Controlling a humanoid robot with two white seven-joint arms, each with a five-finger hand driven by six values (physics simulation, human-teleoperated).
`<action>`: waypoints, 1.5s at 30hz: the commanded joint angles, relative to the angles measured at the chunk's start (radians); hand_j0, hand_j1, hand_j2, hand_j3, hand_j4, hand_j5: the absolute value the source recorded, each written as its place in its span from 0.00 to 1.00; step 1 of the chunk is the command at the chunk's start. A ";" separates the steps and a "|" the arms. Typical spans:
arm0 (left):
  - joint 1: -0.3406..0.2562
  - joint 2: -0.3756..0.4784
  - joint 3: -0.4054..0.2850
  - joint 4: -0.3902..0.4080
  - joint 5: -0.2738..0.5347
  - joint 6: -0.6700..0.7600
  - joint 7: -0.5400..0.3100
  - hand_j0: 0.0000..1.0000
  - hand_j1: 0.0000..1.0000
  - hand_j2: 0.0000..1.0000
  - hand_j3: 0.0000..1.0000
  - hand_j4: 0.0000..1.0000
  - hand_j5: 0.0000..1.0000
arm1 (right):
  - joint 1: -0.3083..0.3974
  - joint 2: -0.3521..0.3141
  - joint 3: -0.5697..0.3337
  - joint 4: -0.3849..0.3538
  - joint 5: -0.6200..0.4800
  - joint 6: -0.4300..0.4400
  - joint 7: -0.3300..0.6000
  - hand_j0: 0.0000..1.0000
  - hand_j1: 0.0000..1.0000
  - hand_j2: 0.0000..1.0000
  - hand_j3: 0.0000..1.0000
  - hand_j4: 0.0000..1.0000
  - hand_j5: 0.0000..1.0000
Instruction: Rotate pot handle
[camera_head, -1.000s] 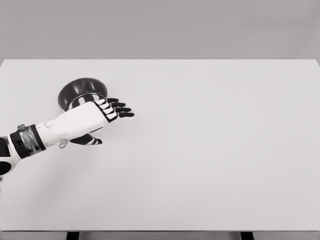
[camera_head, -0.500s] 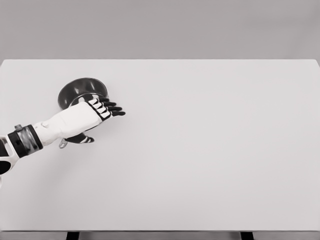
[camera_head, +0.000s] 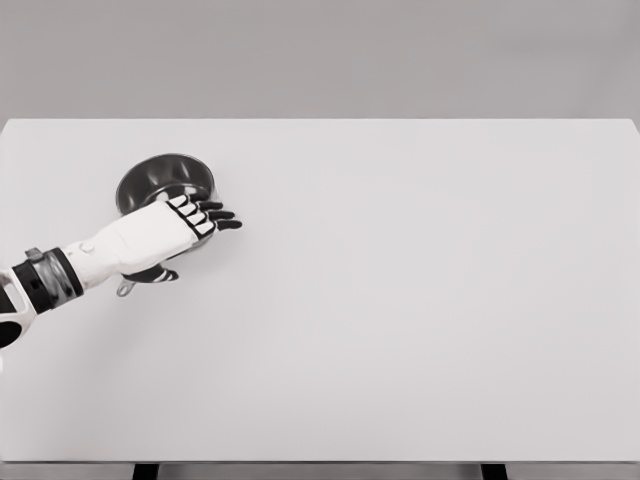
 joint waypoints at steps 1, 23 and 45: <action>-0.002 -0.002 -0.001 0.002 0.003 0.002 0.001 1.00 1.00 1.00 1.00 1.00 1.00 | 0.000 0.000 0.000 0.000 0.000 0.000 0.000 1.00 1.00 1.00 1.00 1.00 1.00; 0.009 0.006 0.030 0.002 -0.003 0.002 0.001 1.00 1.00 1.00 1.00 1.00 1.00 | 0.000 0.000 0.000 0.000 0.000 0.000 0.000 1.00 1.00 1.00 1.00 1.00 1.00; 0.023 0.008 0.073 0.002 -0.034 0.002 0.001 1.00 1.00 1.00 1.00 1.00 1.00 | 0.000 0.000 0.000 0.000 0.000 0.000 0.000 1.00 1.00 1.00 1.00 1.00 1.00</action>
